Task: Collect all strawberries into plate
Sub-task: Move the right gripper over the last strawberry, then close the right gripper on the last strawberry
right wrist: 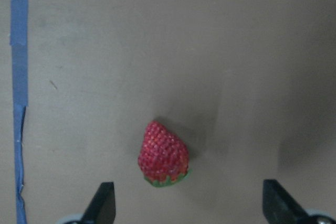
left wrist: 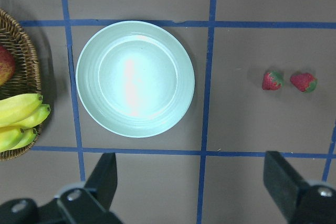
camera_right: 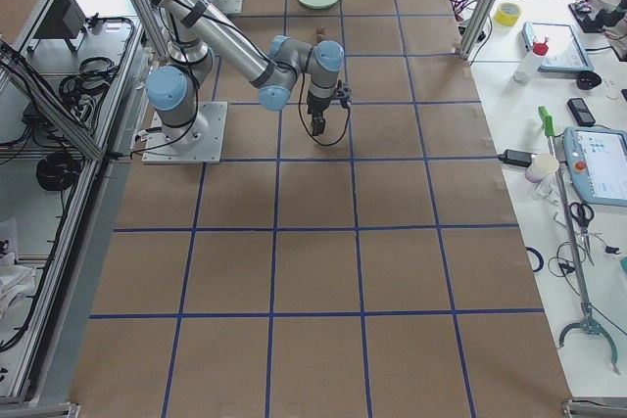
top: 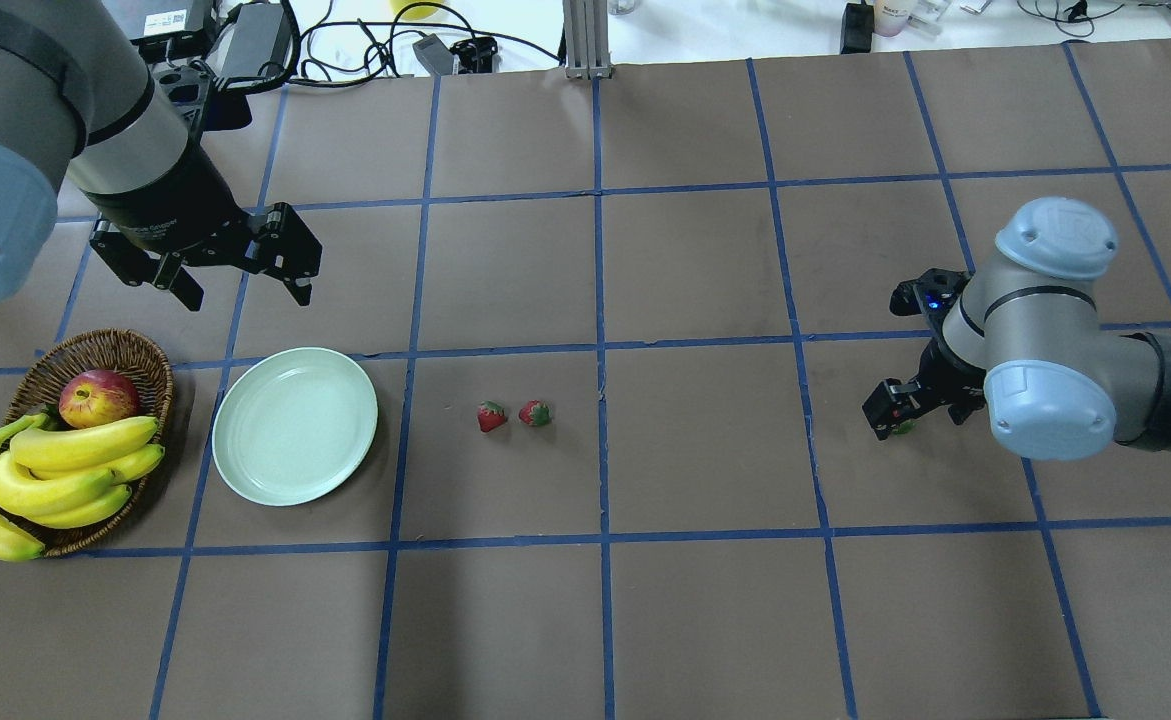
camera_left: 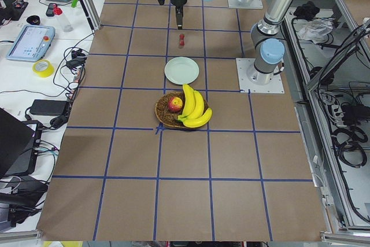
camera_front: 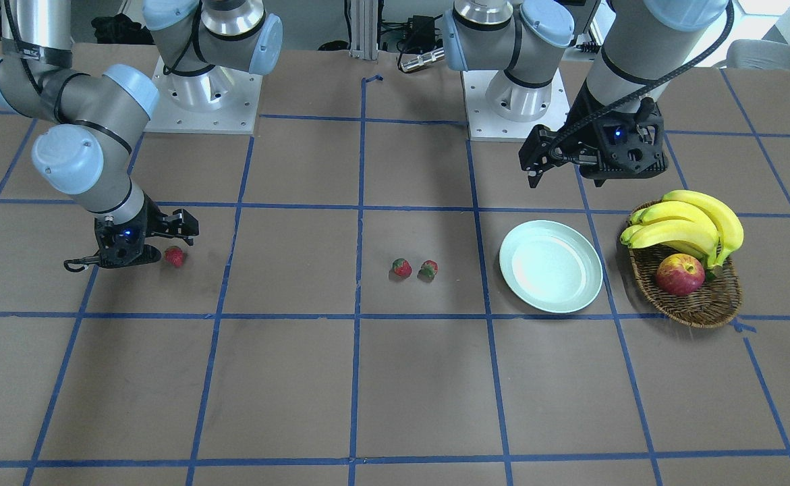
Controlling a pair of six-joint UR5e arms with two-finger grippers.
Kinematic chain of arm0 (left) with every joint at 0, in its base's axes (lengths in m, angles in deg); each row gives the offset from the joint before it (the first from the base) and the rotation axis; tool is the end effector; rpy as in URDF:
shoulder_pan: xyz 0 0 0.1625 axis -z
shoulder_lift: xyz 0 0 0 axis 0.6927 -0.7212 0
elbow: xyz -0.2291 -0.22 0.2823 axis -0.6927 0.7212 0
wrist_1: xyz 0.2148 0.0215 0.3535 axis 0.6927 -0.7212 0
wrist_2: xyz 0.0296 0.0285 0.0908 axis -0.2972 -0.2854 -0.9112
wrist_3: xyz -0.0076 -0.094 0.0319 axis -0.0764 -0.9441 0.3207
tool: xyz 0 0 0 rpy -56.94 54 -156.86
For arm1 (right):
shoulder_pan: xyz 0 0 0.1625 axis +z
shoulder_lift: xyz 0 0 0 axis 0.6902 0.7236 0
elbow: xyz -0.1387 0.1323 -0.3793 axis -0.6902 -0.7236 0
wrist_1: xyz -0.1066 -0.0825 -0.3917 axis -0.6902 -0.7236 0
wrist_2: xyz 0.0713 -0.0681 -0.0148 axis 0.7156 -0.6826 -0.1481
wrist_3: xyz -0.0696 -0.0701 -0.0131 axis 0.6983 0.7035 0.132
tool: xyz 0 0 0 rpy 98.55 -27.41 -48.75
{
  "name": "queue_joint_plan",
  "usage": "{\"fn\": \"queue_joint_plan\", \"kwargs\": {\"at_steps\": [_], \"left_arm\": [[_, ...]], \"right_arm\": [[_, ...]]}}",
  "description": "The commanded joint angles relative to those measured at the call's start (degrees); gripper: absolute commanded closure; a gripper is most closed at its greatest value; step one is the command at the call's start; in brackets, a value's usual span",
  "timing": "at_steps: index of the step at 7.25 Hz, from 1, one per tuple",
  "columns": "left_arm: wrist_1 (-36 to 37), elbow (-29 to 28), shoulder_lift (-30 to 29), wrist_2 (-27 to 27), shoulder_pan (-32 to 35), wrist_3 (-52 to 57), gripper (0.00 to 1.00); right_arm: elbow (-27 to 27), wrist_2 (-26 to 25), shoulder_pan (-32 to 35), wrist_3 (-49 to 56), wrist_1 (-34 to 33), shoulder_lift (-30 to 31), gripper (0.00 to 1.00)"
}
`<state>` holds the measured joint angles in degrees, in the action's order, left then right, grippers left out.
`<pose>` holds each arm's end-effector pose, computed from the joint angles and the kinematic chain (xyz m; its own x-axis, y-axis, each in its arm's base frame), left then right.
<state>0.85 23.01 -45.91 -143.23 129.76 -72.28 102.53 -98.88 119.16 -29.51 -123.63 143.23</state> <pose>-0.0958 -0.4761 0.4521 -0.9989 -0.0307 -0.0354 -0.0322 0.9985 0.0432 0.0193 -0.4499 0.1861 -0.9852 -0.1684 -0.0320 -0.1711 0.9776 0.1221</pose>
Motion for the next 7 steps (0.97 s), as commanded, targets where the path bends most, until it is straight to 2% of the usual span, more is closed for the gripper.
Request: {"fn": "queue_joint_plan", "kwargs": {"at_steps": [1, 2, 3, 4, 5, 6, 7], "left_arm": [[-0.1, 0.0, 0.0, -0.1, 0.0, -0.1, 0.00], [-0.1, 0.0, -0.1, 0.0, 0.0, 0.0, 0.00], [-0.1, 0.0, 0.0, -0.1, 0.0, 0.0, 0.00], [-0.1, 0.0, -0.1, 0.0, 0.0, -0.1, 0.00], [-0.1, 0.0, -0.1, -0.1, 0.0, 0.0, 0.00], [-0.1, 0.0, -0.1, 0.0, 0.0, 0.0, 0.00], [-0.1, 0.0, -0.1, 0.0, 0.0, -0.1, 0.00]], "right_arm": [[0.6, 0.1, 1.5, -1.4, -1.9, -0.6, 0.00], [0.9, 0.2, 1.5, -1.6, -4.6, -1.1, 0.10], [1.0, 0.2, 1.5, -1.7, -7.2, -1.6, 0.10], [1.6, 1.2, 1.5, -1.7, -6.8, -2.1, 0.10], [2.2, 1.0, 1.5, -1.6, -7.1, -2.1, 0.18], [1.9, 1.0, 1.5, -1.5, -7.4, -2.0, 0.33], [1.9, 0.2, 1.5, -1.3, -7.3, -2.0, 0.55]]}}
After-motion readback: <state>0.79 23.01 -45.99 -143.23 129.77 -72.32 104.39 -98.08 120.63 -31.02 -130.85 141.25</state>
